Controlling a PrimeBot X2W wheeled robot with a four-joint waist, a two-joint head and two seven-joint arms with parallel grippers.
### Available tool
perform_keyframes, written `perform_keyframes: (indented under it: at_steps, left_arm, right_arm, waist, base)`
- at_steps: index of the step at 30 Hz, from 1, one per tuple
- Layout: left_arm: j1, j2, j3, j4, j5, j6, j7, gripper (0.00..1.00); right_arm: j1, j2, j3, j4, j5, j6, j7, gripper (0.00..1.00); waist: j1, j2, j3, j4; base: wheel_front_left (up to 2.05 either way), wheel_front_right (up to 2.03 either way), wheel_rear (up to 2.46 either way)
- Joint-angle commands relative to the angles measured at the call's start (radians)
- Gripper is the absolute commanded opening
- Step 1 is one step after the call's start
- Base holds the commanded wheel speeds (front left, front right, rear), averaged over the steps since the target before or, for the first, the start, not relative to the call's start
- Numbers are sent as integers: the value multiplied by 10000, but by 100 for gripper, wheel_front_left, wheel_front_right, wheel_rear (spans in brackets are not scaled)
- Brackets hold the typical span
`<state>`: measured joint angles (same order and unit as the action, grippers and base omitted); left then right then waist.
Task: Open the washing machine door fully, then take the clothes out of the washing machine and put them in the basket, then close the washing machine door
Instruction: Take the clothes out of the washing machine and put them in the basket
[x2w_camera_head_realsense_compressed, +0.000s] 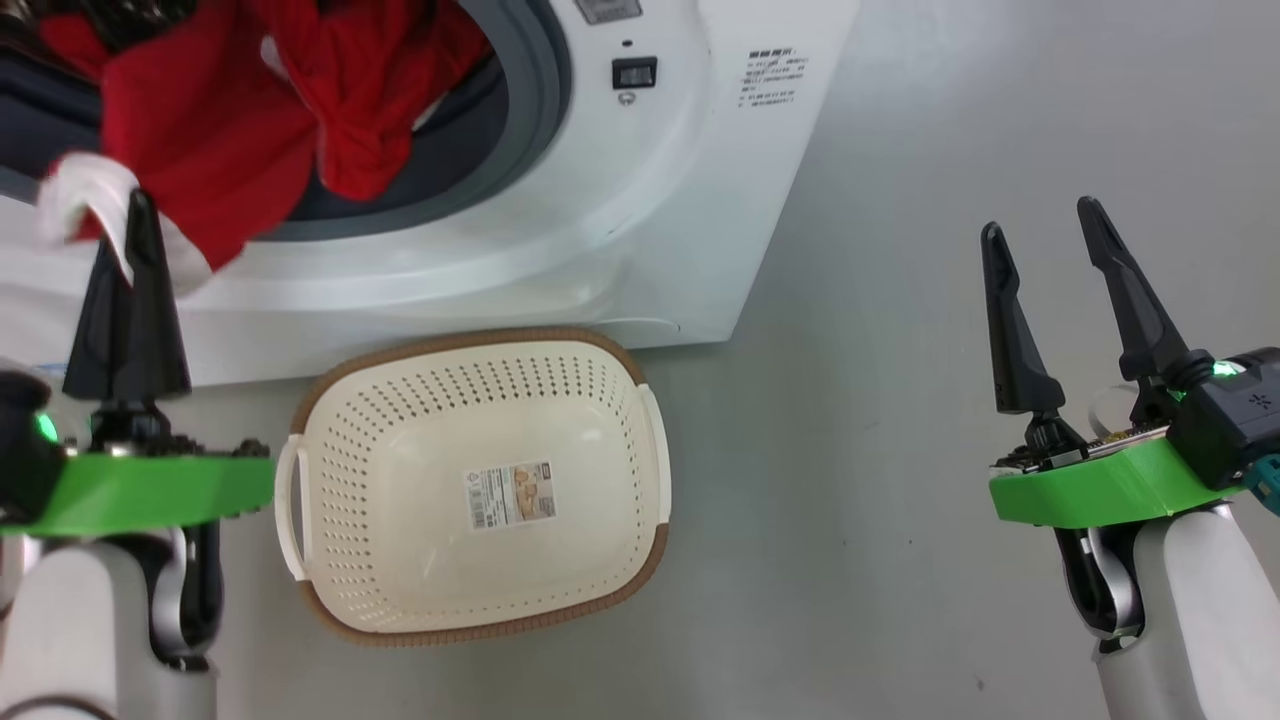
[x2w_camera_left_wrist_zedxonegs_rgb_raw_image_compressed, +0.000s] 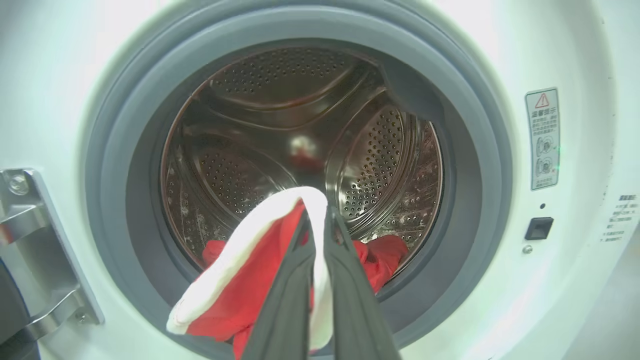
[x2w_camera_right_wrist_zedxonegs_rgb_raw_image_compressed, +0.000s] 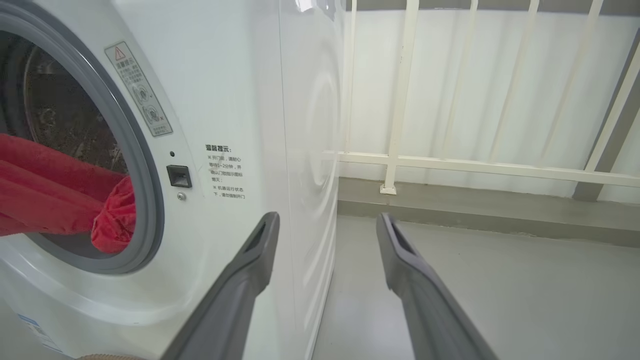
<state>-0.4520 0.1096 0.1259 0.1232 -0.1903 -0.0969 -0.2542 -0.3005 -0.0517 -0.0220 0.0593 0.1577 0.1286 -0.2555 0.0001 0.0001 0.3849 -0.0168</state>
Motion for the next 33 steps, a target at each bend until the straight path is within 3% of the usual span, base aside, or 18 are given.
perform_keyframes:
  at_steps: [1,8,20,27,33]
  left_arm:
    - [213,242,359,-411,19,-48,-76,0]
    - [1190,-180,328,-1508,-586,-145,-76,0]
    - [2051,-392,-246,-2937,-989,-85,119,0]
    - [2122,-520,-1208,-2253,-1457,-113,255,0]
    - [1733,-561,-2125,-318,-1628,-169,195,0]
  right_arm:
    - [123,15,217,-211,78,21,-63,100]
    - [345,15,137,-190,160,21,-63,100]
    - [480,15,242,-292,210,21,-63,100]
    - [397,15,328,-385,184,21,-63,100]
    - [304,15,444,-415,198,21,-63,100]
  waist:
    - [-1,-1,-236,29]
    - [-1,-1,-525,135]
    - [-1,-1,-675,280]
    - [-1,-1,-323,247]
    - [-1,-1,-27,178]
  base:
    - [0,0,0]
    - [0,0,0]
    - [0,0,0]
    - [0,0,0]
    - [0,0,0]
